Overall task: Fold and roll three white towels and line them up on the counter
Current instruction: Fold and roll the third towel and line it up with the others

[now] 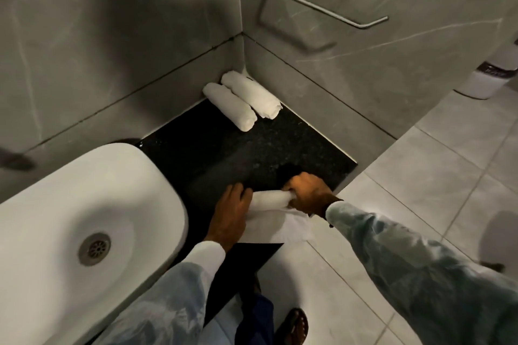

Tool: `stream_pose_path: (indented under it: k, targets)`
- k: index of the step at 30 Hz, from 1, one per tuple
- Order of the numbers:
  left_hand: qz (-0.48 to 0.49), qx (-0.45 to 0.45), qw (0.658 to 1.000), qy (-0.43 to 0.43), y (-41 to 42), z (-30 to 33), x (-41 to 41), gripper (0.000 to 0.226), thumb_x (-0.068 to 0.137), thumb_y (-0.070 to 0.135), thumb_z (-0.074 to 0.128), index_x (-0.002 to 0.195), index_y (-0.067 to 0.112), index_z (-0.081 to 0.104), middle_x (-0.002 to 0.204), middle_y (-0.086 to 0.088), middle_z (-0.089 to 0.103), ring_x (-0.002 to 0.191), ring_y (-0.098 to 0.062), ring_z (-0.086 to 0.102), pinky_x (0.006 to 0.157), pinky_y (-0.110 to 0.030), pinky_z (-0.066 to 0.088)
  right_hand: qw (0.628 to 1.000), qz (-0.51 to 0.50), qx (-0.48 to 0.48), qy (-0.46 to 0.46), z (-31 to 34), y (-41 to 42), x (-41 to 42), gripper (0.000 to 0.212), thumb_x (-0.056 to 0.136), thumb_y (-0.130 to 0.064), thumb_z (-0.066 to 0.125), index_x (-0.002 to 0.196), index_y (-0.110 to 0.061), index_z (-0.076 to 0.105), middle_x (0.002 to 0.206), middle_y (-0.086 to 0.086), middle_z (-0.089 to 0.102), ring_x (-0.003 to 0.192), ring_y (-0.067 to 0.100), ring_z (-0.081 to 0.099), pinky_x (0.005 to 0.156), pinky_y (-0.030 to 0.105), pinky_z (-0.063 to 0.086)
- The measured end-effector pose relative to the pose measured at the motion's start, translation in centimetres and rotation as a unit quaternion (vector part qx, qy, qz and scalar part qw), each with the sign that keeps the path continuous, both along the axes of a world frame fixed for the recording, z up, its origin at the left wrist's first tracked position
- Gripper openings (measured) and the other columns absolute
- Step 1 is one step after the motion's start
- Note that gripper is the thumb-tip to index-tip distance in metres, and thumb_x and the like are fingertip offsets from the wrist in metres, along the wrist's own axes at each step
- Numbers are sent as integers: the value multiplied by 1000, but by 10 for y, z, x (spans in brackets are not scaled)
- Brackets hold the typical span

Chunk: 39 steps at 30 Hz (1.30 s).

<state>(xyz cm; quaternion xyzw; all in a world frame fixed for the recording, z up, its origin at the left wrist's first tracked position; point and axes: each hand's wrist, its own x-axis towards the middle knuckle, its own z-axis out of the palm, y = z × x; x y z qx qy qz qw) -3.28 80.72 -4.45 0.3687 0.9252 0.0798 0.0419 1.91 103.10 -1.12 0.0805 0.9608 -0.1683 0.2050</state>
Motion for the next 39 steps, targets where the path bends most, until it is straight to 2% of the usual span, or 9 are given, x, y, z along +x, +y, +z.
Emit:
stream_pose_path:
  k: [4, 7, 11, 15, 20, 24, 27, 33, 39]
  targets:
    - [25, -33, 996, -84, 15, 8, -17, 52, 73, 10, 71, 120, 20, 51, 128, -9, 44, 115, -31, 48, 94, -42, 48, 997, 23, 32, 67, -2, -3, 8, 36, 79, -37, 69, 112, -25, 66, 117, 6, 65, 108, 29, 59, 94, 42, 50]
    - [10, -64, 980, -186, 13, 7, -37, 47, 81, 24, 67, 126, 19, 54, 139, -10, 41, 126, -30, 42, 108, -36, 33, 991, 52, 49, 112, -3, -7, 11, 32, 82, -29, 66, 113, -20, 67, 118, 9, 65, 111, 33, 57, 96, 44, 48]
    - [73, -66, 963, -251, 9, 9, -39, 41, 81, 25, 68, 119, 18, 55, 129, -10, 49, 115, -27, 50, 100, -35, 42, 989, 81, 52, 113, -2, -8, 18, 32, 86, -28, 63, 117, -17, 65, 122, 10, 63, 113, 33, 55, 99, 45, 46]
    - [76, -31, 980, -182, 15, 22, -11, 27, 80, 16, 65, 106, 12, 59, 119, -13, 53, 108, -31, 55, 91, -36, 46, 998, 67, -15, 16, 10, -2, 17, 38, 85, -43, 63, 110, -15, 69, 120, 9, 64, 112, 29, 58, 98, 38, 47]
    - [69, -16, 993, -90, 7, 23, 26, 28, 81, 12, 61, 108, 13, 61, 120, -8, 55, 106, -29, 58, 90, -38, 50, 995, -38, -91, 25, 17, 2, 28, 24, 69, -31, 82, 84, -20, 69, 103, 1, 66, 98, 20, 60, 87, 28, 46]
    - [48, -47, 984, -168, 3, 30, 17, 44, 80, 17, 64, 122, 12, 49, 124, -13, 54, 114, -31, 54, 95, -39, 46, 997, 45, -32, 52, 11, -19, 43, 35, 67, -31, 78, 88, -23, 51, 103, 1, 58, 98, 23, 55, 81, 32, 43]
    - [48, -91, 961, -257, 4, 33, -10, 71, 80, 28, 67, 141, 16, 32, 129, -19, 52, 119, -34, 51, 100, -38, 41, 993, 76, 12, 88, 3, -23, 51, 50, 72, -33, 73, 114, -19, 51, 114, 6, 58, 104, 28, 54, 89, 36, 45]
    - [7, -116, 970, -212, 9, 31, -24, 42, 85, 30, 64, 122, 17, 52, 131, -13, 47, 118, -31, 49, 103, -40, 41, 986, 99, 77, 108, 5, -23, 38, 46, 79, -28, 68, 121, -13, 56, 125, 11, 55, 114, 30, 50, 100, 38, 41]
    - [44, -89, 991, -89, 15, 35, -14, 45, 85, 26, 63, 127, 14, 50, 135, -11, 49, 123, -30, 47, 107, -40, 35, 976, 71, 127, 161, 1, -29, 23, 38, 72, -20, 73, 107, -11, 61, 110, 11, 57, 95, 31, 54, 80, 40, 49]
